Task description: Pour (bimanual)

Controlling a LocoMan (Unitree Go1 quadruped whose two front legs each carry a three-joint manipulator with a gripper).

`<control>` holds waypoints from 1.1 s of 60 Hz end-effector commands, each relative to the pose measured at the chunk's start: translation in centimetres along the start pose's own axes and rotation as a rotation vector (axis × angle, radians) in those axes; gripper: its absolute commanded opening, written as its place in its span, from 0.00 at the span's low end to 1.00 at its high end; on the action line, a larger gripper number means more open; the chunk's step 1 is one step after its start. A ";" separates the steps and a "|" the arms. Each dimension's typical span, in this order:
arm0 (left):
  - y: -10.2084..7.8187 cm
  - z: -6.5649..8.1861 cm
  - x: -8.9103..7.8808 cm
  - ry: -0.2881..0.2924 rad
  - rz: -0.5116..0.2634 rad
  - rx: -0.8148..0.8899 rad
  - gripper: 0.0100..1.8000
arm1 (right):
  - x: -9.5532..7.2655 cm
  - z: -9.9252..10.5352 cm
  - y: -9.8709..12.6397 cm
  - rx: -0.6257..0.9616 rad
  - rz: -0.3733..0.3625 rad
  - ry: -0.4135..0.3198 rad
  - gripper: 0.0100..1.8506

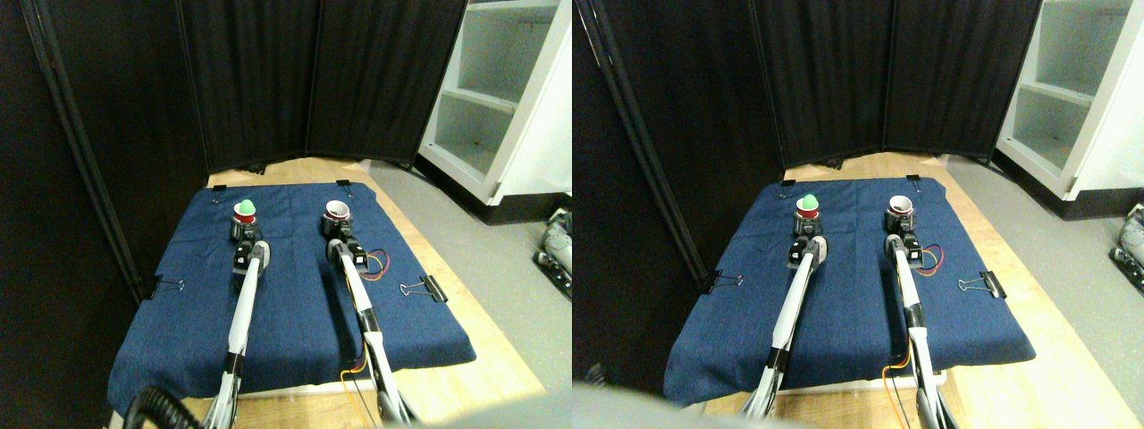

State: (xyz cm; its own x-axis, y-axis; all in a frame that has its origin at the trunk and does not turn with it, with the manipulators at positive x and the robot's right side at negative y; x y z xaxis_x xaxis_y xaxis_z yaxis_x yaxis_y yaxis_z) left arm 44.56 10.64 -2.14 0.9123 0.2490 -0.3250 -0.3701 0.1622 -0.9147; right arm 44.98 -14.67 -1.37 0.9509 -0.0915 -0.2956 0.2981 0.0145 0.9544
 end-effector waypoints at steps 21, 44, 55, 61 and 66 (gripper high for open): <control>-0.6 0.4 -0.2 0.136 0.022 0.119 1.00 | -0.3 0.6 0.6 0.076 0.008 0.074 0.89; -0.7 1.3 -3.3 0.170 -0.048 0.012 0.90 | -3.3 0.4 2.1 0.071 0.095 0.089 0.86; -0.3 1.4 -5.2 0.191 -0.064 -0.017 0.92 | -4.9 0.5 2.5 0.030 0.163 0.115 0.90; -0.2 1.4 -5.8 0.193 -0.084 -0.040 0.93 | -5.5 0.7 2.6 0.026 0.180 0.118 0.90; -0.2 1.7 -6.6 0.186 -0.121 -0.027 0.87 | -6.0 0.8 2.7 0.045 0.196 0.128 0.91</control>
State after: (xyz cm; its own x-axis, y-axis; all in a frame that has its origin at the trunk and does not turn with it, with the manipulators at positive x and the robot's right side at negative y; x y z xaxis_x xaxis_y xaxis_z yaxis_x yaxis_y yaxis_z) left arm 38.60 10.87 -0.62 0.9450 0.0555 -0.3224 -0.3271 0.1498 -0.9330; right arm 40.27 -15.02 1.84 0.9855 0.0129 -0.1694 0.1695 -0.0121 0.9854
